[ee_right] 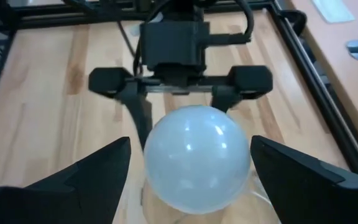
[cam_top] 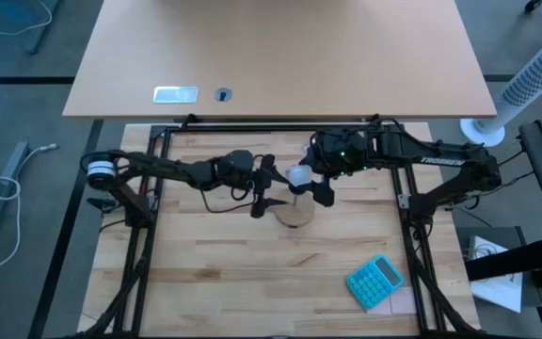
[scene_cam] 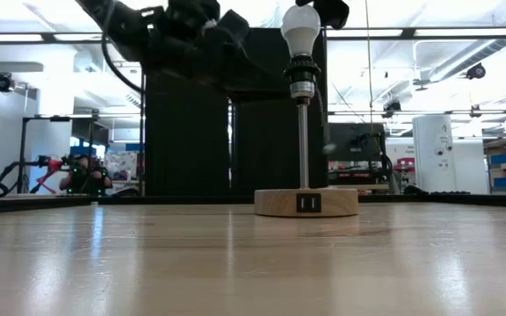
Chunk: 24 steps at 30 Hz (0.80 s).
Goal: Screw lightbulb
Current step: Insert the lightbulb into the lamp
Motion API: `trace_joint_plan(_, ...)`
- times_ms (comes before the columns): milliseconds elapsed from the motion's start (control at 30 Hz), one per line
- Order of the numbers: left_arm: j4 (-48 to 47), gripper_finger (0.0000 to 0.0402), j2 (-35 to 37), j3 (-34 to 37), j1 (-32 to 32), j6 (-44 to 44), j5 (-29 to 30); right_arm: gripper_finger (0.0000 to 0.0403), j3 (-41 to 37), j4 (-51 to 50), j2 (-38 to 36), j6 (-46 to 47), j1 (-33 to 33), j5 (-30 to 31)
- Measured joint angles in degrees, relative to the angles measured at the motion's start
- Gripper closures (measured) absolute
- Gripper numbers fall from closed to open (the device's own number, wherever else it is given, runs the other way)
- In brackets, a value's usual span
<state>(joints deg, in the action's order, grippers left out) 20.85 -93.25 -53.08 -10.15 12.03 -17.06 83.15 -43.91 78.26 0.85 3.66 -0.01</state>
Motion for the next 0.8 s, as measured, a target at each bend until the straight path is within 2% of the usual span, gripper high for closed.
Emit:
trace_joint_plan(233,-8.0,0.0116,4.7,0.0,0.0,1.0,0.1,0.0089,-0.1,0.7,0.9,0.7,0.0,-1.3)
trace_joint_plan(467,-10.4,0.0116,7.3,0.5,-0.2,0.2,5.4,0.011,-0.1,0.8,2.2,1.8,0.0,-1.4)
trace_joint_plan(633,-7.7,0.0116,7.5,1.3,-0.8,-2.5,5.6,0.0123,-0.1,0.9,2.2,2.8,0.0,-0.4)
trace_joint_plan(800,3.1,0.0116,7.1,4.6,-0.8,-6.1,5.7,0.0127,-0.1,0.6,2.1,4.8,-0.1,2.4)
